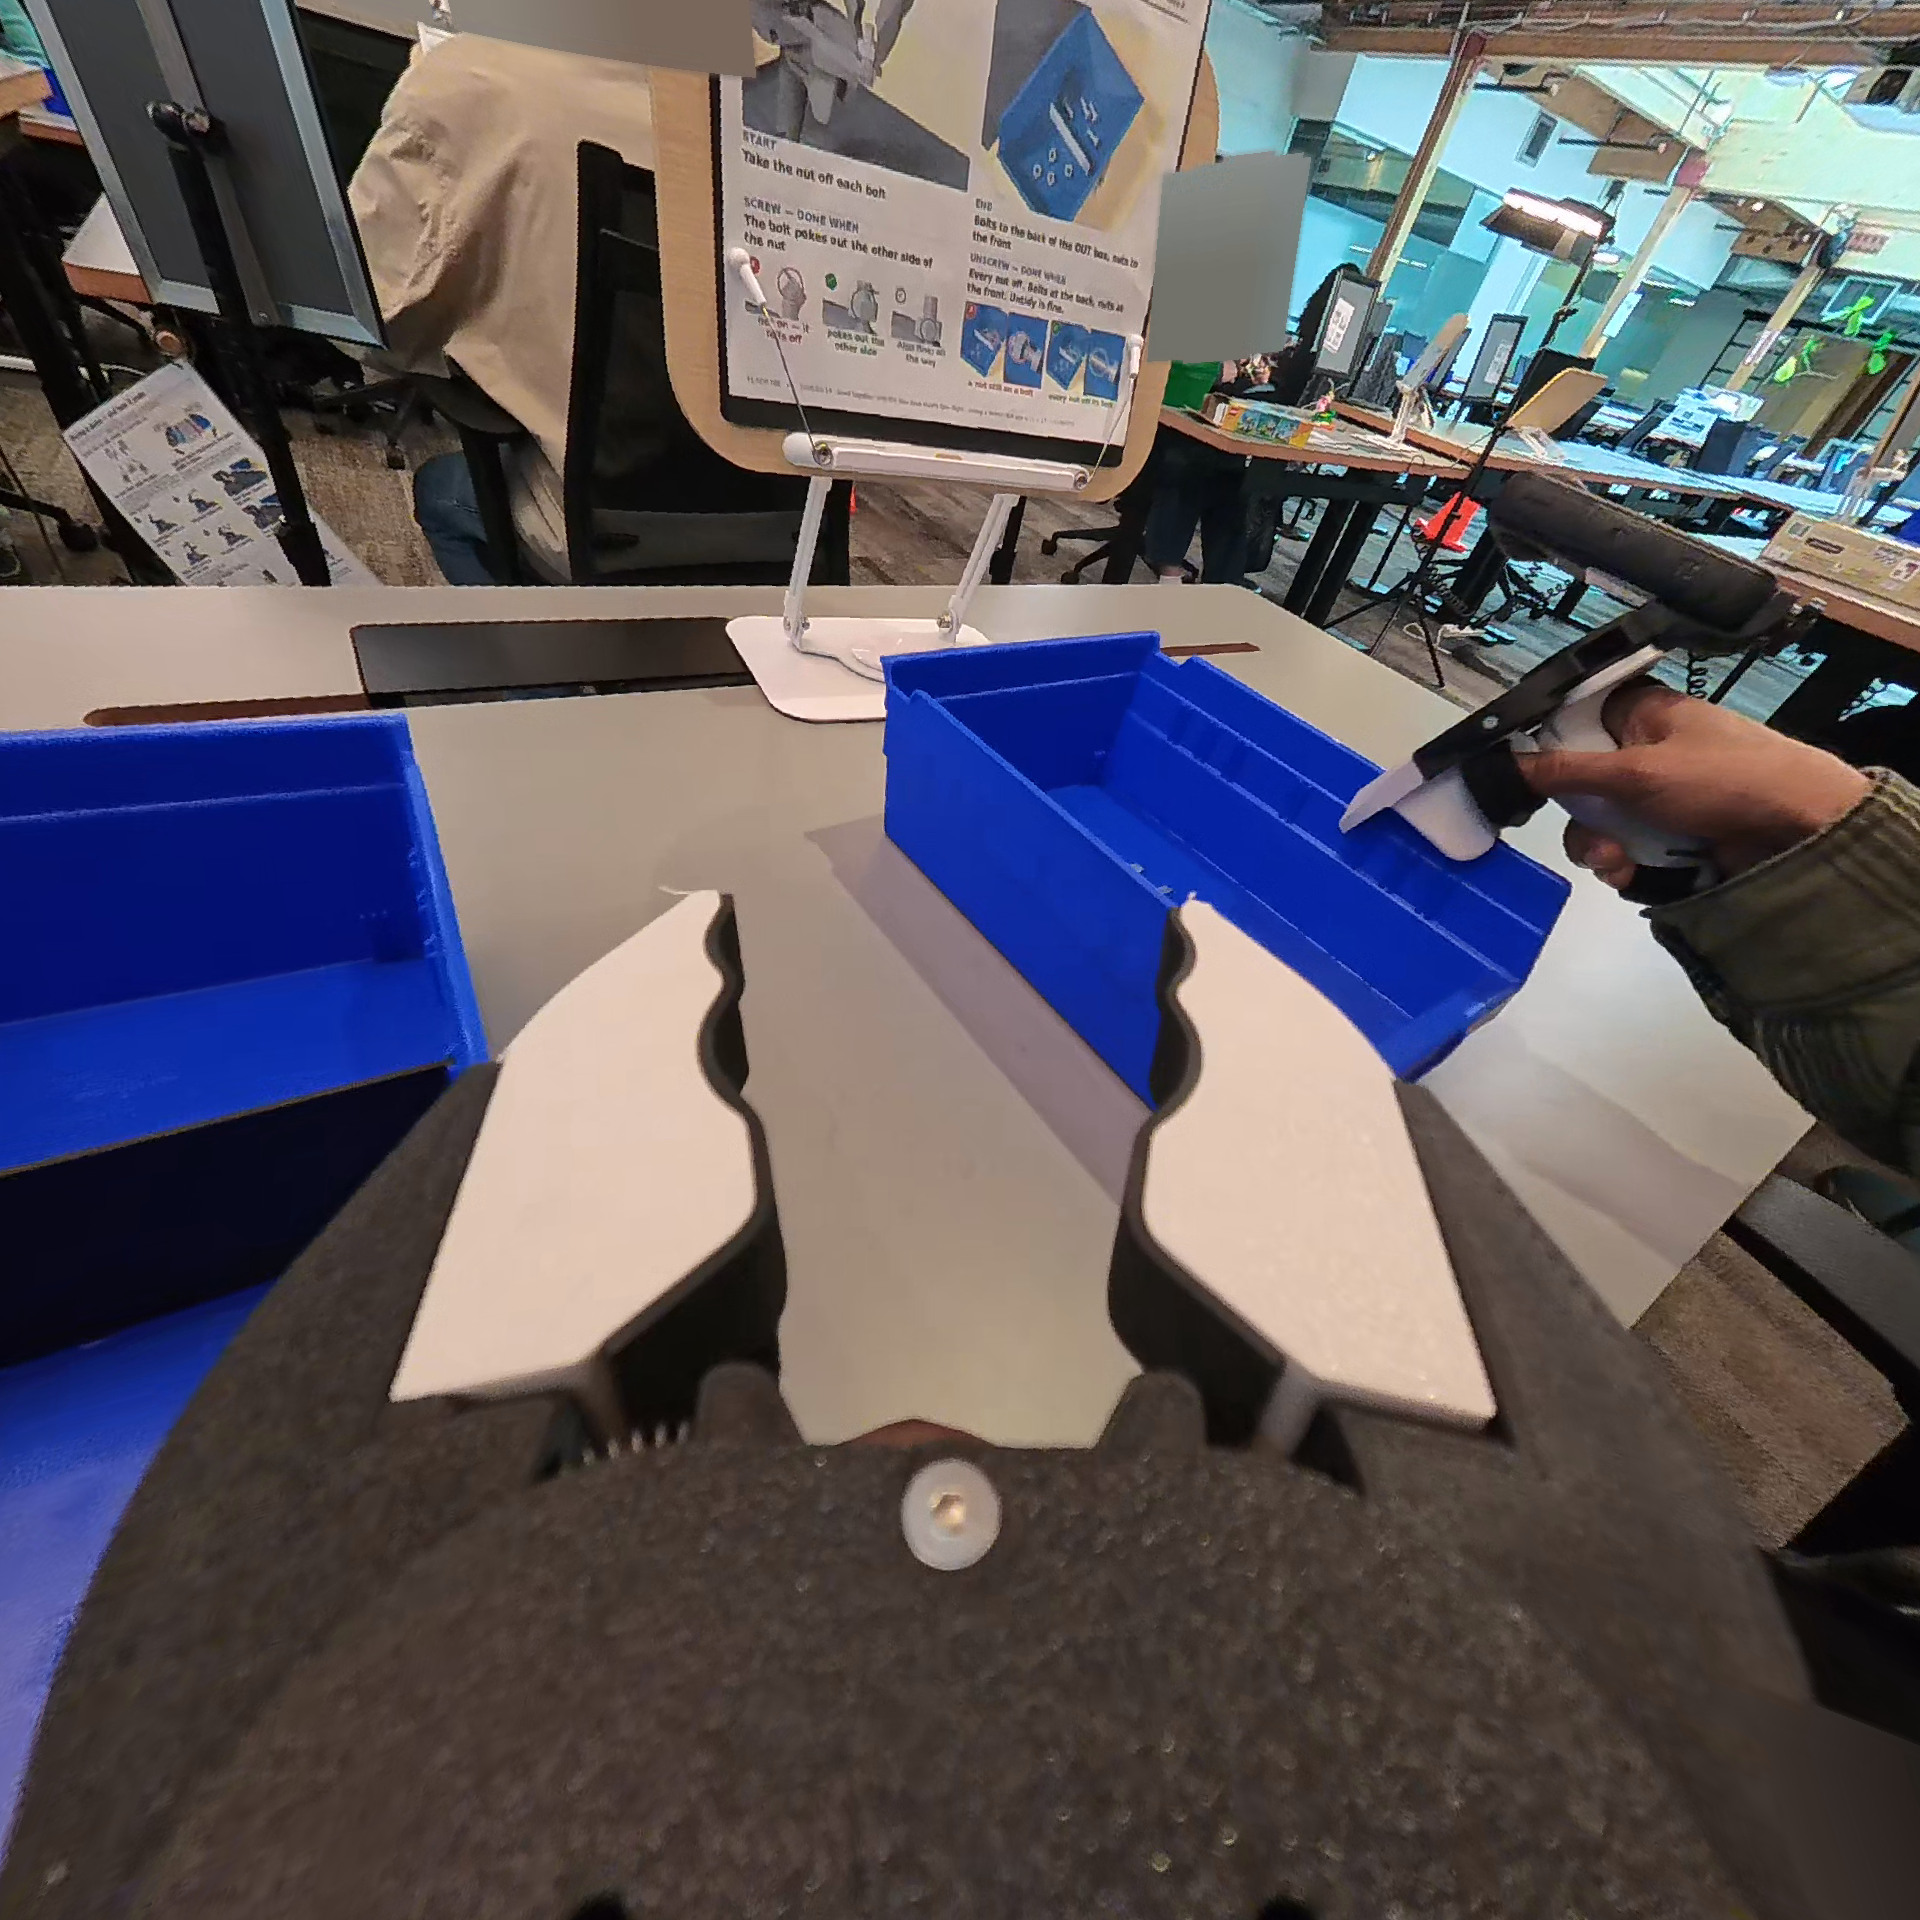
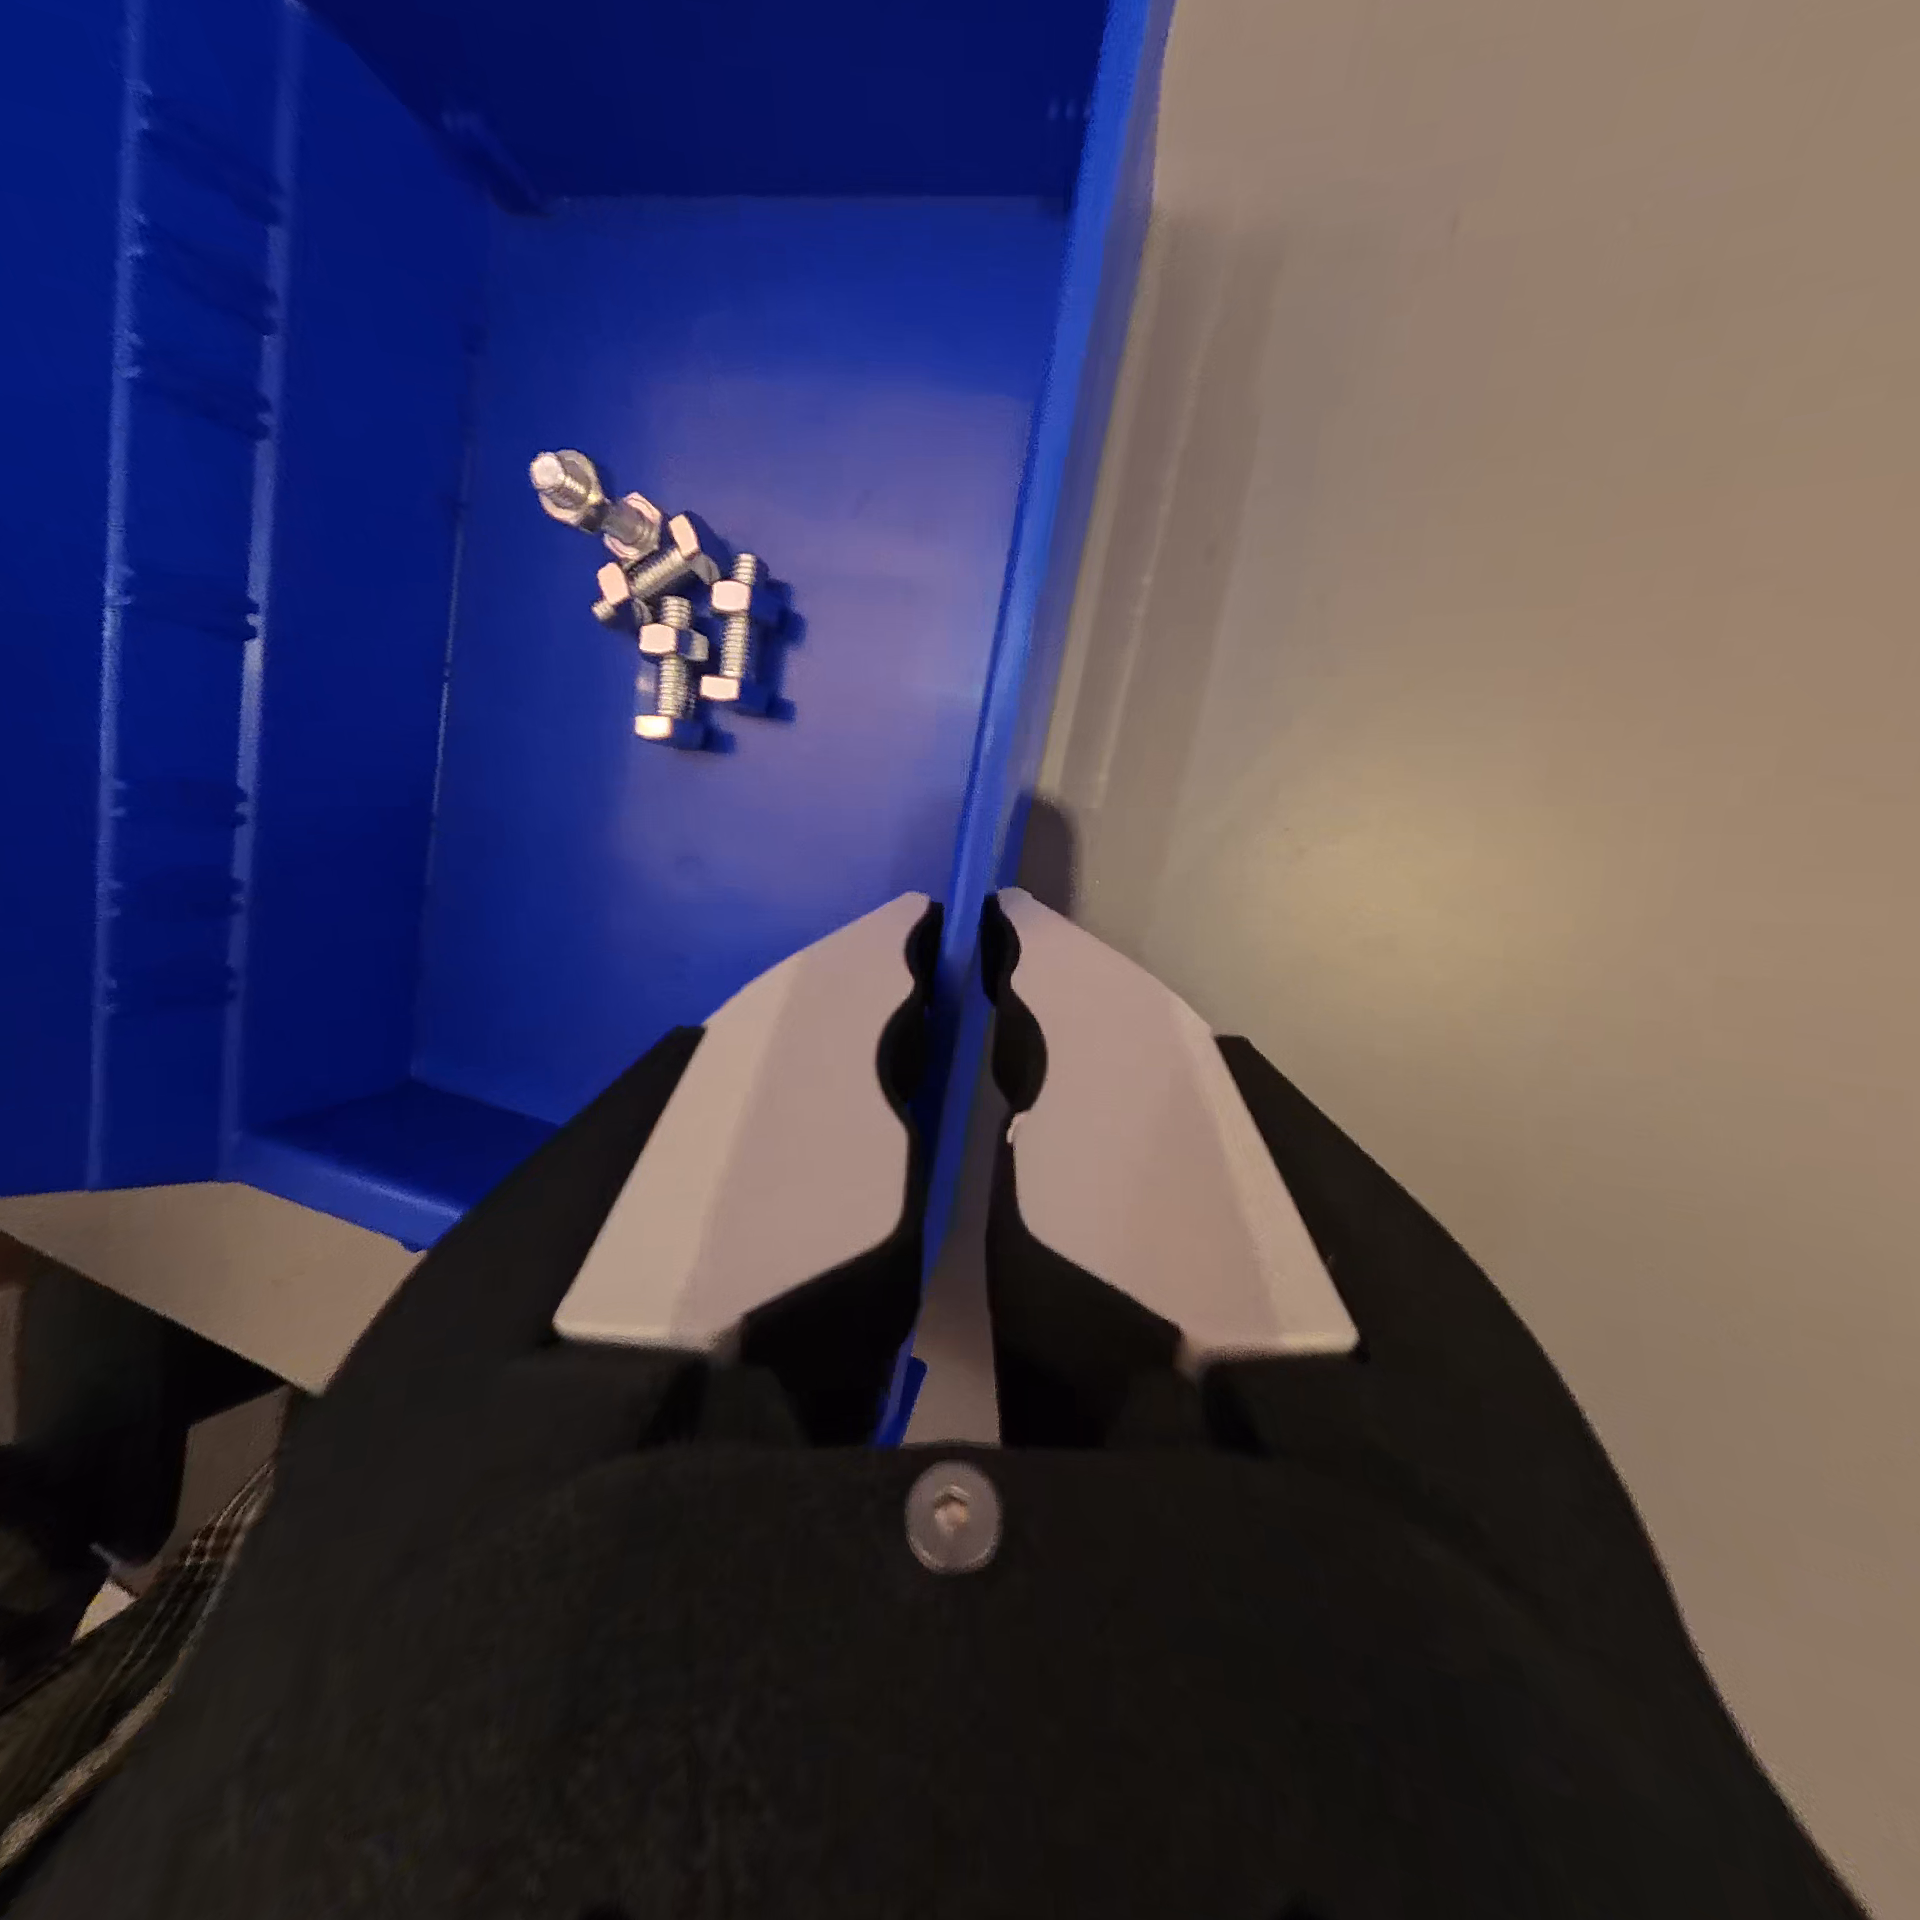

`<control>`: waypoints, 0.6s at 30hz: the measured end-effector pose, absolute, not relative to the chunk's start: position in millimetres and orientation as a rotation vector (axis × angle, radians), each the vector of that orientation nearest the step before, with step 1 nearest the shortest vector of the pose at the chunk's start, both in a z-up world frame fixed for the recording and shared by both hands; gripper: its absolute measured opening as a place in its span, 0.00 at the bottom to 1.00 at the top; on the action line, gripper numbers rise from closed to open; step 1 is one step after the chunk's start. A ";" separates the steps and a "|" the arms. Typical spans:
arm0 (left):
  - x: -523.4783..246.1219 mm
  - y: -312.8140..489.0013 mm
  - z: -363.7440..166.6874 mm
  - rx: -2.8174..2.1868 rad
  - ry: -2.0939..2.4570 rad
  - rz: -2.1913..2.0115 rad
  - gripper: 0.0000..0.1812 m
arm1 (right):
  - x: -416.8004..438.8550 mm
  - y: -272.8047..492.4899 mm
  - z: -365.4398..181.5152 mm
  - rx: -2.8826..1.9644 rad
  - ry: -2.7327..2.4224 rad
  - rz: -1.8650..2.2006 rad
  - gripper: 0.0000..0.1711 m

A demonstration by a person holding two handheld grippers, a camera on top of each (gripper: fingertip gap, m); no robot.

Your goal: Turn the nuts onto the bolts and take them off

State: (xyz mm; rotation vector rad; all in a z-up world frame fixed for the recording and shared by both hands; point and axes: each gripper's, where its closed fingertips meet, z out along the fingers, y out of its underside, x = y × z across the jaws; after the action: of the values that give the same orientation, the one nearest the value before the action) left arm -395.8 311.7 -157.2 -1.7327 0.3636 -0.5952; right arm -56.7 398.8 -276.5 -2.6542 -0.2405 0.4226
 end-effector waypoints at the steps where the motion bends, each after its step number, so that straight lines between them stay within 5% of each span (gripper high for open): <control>1: -396.2 312.2 -156.6 -1.736 0.364 -0.592 0.42 | -58.0 398.8 -276.6 -2.660 -0.239 0.401 0.03; 10: -426.8 313.5 -127.1 -1.767 0.353 -0.444 0.43 | -106.8 397.6 -275.5 -2.640 -0.280 0.454 0.06; 14: -478.7 321.1 -112.1 -1.854 0.299 -0.280 0.48 | -120.3 397.8 -260.2 -2.526 -0.320 0.602 0.20; 18: -551.1 335.8 -115.5 -2.004 0.211 -0.110 0.55 | -94.9 387.5 -246.6 -2.450 -0.316 0.621 0.22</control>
State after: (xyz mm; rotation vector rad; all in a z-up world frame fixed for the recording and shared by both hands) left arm -551.1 335.8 -115.5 -2.0042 0.2115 -0.1097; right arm -94.9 387.5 -246.6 -2.4500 -0.3163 0.6208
